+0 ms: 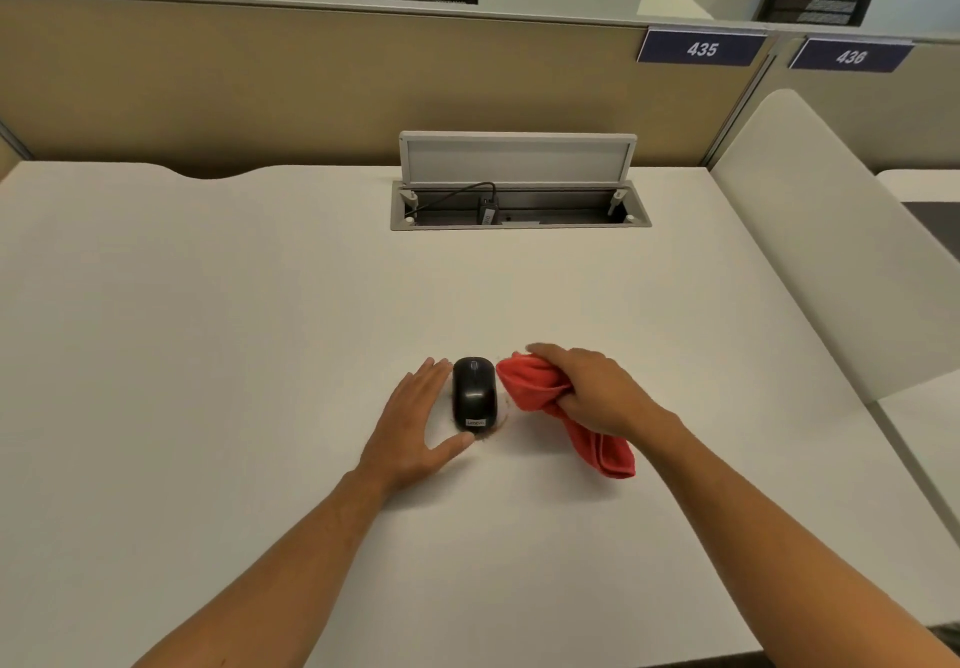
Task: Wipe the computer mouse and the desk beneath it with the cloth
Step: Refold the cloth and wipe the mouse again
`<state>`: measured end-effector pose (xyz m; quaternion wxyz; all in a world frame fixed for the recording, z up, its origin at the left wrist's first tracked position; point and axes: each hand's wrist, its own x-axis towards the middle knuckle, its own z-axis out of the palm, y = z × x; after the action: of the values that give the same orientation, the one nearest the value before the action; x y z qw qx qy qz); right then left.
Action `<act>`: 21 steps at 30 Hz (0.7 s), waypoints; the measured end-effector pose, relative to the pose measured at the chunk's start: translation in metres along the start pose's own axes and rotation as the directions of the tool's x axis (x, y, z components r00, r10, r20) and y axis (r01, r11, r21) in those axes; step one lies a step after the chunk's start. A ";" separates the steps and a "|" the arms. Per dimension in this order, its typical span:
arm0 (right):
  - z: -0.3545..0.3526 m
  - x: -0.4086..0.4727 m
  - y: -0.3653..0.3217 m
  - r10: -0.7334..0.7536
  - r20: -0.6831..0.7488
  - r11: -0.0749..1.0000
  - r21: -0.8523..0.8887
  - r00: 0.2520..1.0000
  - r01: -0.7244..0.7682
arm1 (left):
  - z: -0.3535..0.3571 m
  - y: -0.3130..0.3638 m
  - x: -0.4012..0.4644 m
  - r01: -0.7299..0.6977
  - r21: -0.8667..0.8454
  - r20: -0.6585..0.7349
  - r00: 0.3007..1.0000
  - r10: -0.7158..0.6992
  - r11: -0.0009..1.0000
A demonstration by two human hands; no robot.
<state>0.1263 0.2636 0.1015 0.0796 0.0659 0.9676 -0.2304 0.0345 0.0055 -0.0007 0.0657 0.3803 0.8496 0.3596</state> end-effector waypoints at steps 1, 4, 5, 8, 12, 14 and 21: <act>-0.001 0.001 0.005 0.045 -0.016 0.997 0.056 0.999 -0.044 | -0.001 0.000 -0.001 0.014 0.003 -0.016 1.000 -0.014 1.000; -0.005 0.004 0.018 0.164 -0.080 0.964 0.223 0.983 -0.143 | -0.004 -0.002 -0.001 0.094 0.024 -0.096 0.991 -0.091 0.995; -0.007 0.005 0.022 0.199 -0.095 0.948 0.272 0.975 -0.167 | -0.005 -0.003 0.000 0.130 0.025 -0.115 0.985 -0.126 0.991; -0.013 0.006 0.034 0.287 -0.120 0.882 0.419 0.950 -0.214 | -0.007 -0.004 0.004 0.188 0.006 -0.127 0.974 -0.186 0.982; -0.014 0.006 0.048 0.391 -0.118 0.744 0.624 0.913 -0.238 | -0.006 0.001 0.008 0.186 0.039 -0.129 0.975 -0.180 0.982; -0.011 0.006 0.052 0.437 -0.139 0.718 0.649 0.889 -0.252 | -0.004 0.007 0.013 0.189 0.086 -0.151 0.973 -0.174 0.978; 0.002 0.014 0.067 0.574 -0.204 0.738 0.548 0.793 -0.393 | 0.007 0.012 0.023 0.211 0.207 -0.075 0.977 -0.200 0.955</act>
<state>0.1244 0.3235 0.0675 -0.0596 0.3778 0.8247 -0.4165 0.0279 0.0311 0.0056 0.0389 0.2851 0.9196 0.2674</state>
